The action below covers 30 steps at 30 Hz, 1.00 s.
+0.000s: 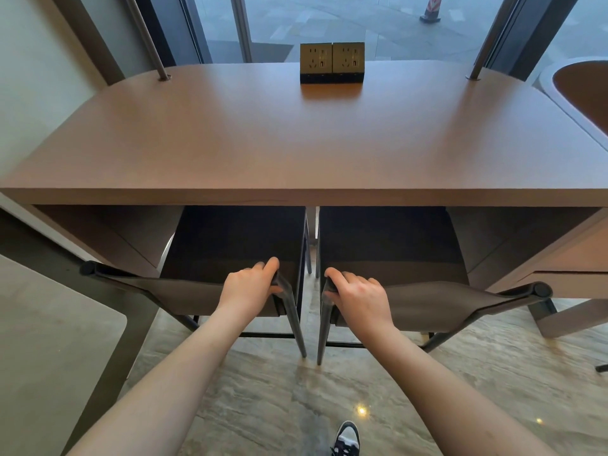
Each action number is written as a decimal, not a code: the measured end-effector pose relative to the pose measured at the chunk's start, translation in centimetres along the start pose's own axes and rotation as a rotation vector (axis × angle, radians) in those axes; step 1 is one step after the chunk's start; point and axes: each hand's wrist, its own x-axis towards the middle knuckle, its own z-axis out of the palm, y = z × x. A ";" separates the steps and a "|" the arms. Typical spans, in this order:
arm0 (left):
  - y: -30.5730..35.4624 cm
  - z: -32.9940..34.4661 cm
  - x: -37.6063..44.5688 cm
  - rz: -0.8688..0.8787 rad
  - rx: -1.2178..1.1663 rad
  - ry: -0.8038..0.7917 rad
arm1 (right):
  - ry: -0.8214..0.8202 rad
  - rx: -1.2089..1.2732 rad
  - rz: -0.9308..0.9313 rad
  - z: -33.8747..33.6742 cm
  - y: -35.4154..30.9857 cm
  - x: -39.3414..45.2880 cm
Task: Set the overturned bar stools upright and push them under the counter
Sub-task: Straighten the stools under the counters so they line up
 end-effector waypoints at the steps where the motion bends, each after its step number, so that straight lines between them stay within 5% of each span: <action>1: -0.1 0.1 0.0 0.001 0.000 0.003 | 0.002 0.000 -0.001 0.0 0.1 -0.1; 30: 0.2 -0.1 0.2 0.024 0.052 0.007 | -0.008 -0.040 0.017 -0.1 -0.2 1.2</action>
